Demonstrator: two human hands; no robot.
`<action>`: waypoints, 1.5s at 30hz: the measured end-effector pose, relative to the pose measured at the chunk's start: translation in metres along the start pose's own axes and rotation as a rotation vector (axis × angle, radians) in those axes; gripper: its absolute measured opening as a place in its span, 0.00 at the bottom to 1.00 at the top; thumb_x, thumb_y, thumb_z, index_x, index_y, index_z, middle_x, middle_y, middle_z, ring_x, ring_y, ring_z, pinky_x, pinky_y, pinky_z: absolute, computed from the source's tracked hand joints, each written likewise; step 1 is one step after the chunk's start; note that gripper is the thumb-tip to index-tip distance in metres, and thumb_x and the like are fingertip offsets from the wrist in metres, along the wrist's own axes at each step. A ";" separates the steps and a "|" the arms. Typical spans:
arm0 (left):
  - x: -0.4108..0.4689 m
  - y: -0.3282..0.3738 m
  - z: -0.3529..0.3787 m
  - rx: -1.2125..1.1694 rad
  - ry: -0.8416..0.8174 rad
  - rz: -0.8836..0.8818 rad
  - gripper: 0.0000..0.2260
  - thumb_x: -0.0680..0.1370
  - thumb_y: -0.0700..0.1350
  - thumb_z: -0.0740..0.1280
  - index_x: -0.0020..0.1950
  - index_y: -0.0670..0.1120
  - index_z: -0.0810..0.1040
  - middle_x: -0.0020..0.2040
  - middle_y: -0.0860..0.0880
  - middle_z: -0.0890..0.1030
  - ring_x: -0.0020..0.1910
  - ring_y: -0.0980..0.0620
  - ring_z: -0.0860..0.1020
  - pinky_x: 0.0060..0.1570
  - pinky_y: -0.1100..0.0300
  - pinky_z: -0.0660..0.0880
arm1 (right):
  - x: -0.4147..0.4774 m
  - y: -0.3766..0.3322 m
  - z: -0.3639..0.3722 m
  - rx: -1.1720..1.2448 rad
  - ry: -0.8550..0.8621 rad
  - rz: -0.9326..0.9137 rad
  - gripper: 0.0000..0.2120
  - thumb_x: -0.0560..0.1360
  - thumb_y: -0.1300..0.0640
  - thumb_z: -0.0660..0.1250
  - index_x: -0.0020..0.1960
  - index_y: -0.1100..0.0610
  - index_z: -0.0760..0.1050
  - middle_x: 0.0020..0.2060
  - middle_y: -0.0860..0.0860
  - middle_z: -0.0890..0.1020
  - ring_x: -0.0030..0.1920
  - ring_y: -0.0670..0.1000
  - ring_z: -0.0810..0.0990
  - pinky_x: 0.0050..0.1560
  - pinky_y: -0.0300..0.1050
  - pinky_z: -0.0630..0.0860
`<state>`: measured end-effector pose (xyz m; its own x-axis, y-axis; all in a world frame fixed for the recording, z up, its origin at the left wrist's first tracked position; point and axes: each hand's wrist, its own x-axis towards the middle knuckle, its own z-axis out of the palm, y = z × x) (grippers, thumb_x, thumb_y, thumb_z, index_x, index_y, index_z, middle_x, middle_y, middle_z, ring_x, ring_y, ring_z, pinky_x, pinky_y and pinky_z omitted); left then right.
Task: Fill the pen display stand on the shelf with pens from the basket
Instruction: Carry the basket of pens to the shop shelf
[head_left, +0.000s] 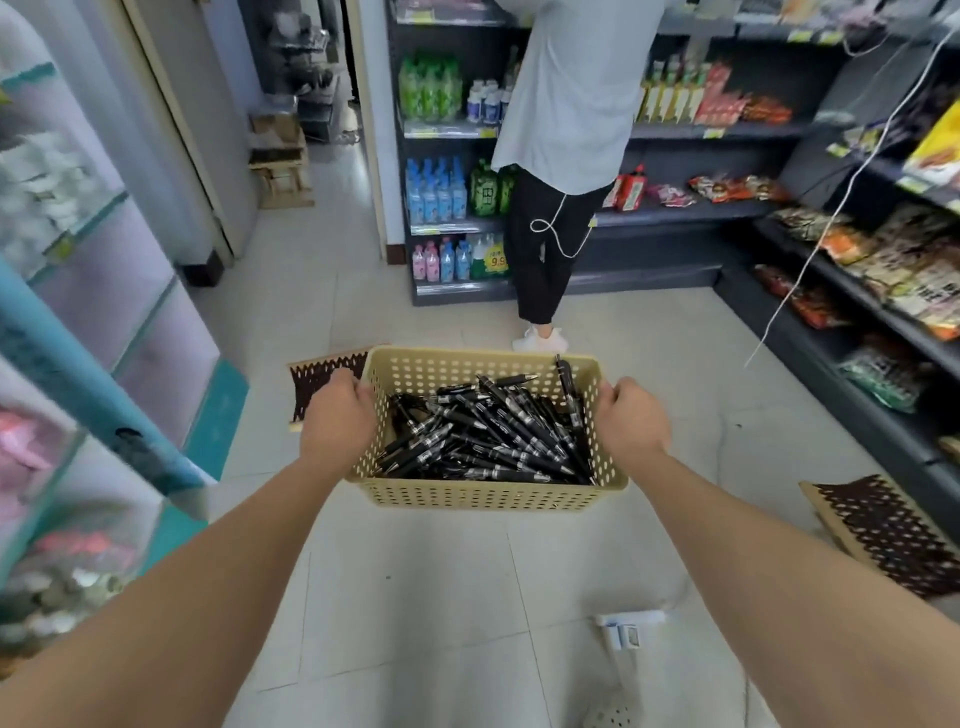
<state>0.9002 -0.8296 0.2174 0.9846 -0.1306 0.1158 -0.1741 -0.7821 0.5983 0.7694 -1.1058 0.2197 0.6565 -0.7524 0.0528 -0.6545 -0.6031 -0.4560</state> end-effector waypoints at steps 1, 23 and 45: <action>0.014 0.011 0.011 -0.006 -0.016 0.015 0.09 0.82 0.43 0.55 0.49 0.39 0.70 0.40 0.43 0.74 0.39 0.45 0.72 0.40 0.53 0.68 | 0.015 0.005 -0.002 0.008 0.003 0.016 0.18 0.82 0.48 0.51 0.49 0.62 0.71 0.45 0.60 0.79 0.46 0.61 0.76 0.41 0.47 0.67; 0.269 0.332 0.285 -0.065 -0.322 0.419 0.11 0.82 0.44 0.54 0.46 0.40 0.69 0.39 0.43 0.75 0.39 0.43 0.74 0.35 0.53 0.66 | 0.328 0.155 -0.071 0.009 0.223 0.478 0.20 0.82 0.47 0.51 0.49 0.62 0.72 0.43 0.59 0.79 0.44 0.60 0.78 0.44 0.53 0.77; 0.341 0.694 0.576 -0.115 -0.532 0.727 0.11 0.82 0.43 0.54 0.46 0.40 0.72 0.39 0.45 0.74 0.39 0.45 0.73 0.35 0.55 0.65 | 0.576 0.393 -0.177 0.003 0.394 0.859 0.18 0.82 0.47 0.52 0.47 0.59 0.71 0.43 0.55 0.78 0.42 0.56 0.75 0.41 0.46 0.70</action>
<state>1.1222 -1.7681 0.2156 0.5022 -0.8547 0.1314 -0.7268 -0.3348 0.5998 0.8239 -1.8237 0.2285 -0.2238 -0.9746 -0.0063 -0.8539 0.1992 -0.4809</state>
